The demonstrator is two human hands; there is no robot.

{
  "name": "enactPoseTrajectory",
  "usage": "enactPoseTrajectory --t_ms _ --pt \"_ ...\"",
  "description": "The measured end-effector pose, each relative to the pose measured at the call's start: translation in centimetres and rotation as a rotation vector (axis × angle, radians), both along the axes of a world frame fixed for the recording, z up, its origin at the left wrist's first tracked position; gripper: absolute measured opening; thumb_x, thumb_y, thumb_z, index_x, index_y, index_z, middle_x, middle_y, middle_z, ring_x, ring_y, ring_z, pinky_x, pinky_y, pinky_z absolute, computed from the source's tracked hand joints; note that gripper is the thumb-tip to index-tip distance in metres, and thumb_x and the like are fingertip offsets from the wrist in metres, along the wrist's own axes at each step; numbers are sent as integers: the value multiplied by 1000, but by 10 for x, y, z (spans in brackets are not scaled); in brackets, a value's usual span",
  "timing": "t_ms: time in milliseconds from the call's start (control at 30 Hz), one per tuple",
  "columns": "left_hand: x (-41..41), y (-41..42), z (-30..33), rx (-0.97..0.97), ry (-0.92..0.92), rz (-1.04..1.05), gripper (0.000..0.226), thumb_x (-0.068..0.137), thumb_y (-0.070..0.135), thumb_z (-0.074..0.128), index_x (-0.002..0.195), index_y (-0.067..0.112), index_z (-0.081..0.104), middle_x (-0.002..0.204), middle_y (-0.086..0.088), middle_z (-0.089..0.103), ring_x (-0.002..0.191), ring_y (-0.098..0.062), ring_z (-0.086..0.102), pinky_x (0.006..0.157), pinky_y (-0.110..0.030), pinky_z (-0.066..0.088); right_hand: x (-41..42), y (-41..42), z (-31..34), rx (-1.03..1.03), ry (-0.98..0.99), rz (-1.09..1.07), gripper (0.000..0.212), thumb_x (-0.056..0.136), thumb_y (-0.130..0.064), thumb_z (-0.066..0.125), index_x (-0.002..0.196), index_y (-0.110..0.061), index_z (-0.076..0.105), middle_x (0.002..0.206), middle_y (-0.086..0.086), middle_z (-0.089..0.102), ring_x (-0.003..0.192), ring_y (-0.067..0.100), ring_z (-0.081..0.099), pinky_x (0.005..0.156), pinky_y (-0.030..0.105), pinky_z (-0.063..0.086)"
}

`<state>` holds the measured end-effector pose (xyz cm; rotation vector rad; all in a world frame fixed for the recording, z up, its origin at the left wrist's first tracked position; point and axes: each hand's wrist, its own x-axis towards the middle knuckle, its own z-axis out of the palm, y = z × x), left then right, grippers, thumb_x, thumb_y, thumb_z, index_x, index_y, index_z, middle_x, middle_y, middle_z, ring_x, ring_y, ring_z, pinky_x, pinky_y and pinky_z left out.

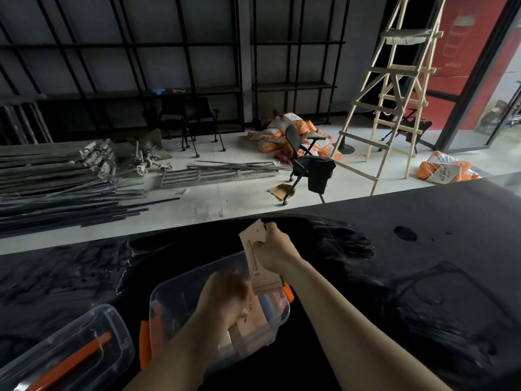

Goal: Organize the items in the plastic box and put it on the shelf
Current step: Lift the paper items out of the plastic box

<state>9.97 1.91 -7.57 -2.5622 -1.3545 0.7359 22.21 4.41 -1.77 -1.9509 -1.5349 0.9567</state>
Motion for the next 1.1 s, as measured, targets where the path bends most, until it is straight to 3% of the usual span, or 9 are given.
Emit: enactPoseTrajectory --t_ms 133,233,300,400,567,700,833,967,1100 --pt "-17 1 -8 -70 -79 -121 24 90 44 62 97 21 65 93 -4 71 74 -15 69 55 -16 51 -6 -1 1 -5 -53 -10 38 95 -23 49 129 -8 42 124 15 61 109 35 62 86 45 54" --pt "-16 5 -10 -172 27 -353 39 95 39 57 133 34 49 125 -6 58 98 -29 66 80 -34 56 -10 -1 2 4 -102 0 34 96 -21 48 126 -7 42 124 16 61 108 36 61 79 42 51" --pt "-13 6 -2 -169 49 -342 48 89 28 64 133 26 44 129 -11 51 105 -36 61 86 -47 55 -11 -2 3 5 -115 -1 34 95 -20 48 125 -6 42 123 17 61 107 36 61 78 41 50" --pt "-8 9 -4 -153 14 -267 46 90 28 63 132 19 48 128 -16 53 111 -36 57 91 -48 51 -13 -2 3 7 -125 -11 33 96 -21 48 125 -7 42 124 17 62 106 35 61 76 39 49" --pt "-9 7 -20 -147 129 -255 67 96 31 55 154 35 21 157 -14 29 134 -35 45 108 -48 35 -15 -4 3 27 -155 1 30 96 -19 47 122 -7 42 116 14 63 88 29 54 72 36 45" --pt "0 4 -15 -34 152 -357 40 93 26 60 131 18 52 134 -16 55 121 -34 54 102 -46 38 -15 -4 3 26 -154 -7 33 96 -20 48 126 -7 41 122 16 62 100 34 60 74 38 47" --pt "0 -2 1 39 186 -466 31 90 25 63 120 16 58 123 -11 63 118 -32 51 101 -44 35 -16 -4 2 23 -141 -17 34 96 -21 49 126 -7 41 124 16 61 107 35 62 83 44 54" --pt "-21 3 22 57 -212 -363 21 90 17 61 111 19 62 121 -8 63 118 -30 52 104 -44 39 -12 1 3 22 -66 -50 40 95 -21 50 132 -8 44 127 15 60 111 35 60 78 35 46" --pt "-60 14 29 -69 -774 32 24 86 39 64 101 33 47 103 8 71 94 -17 70 80 -37 56 -2 10 9 156 323 -133 20 93 -25 48 108 -13 52 97 9 62 76 22 62 64 31 48"
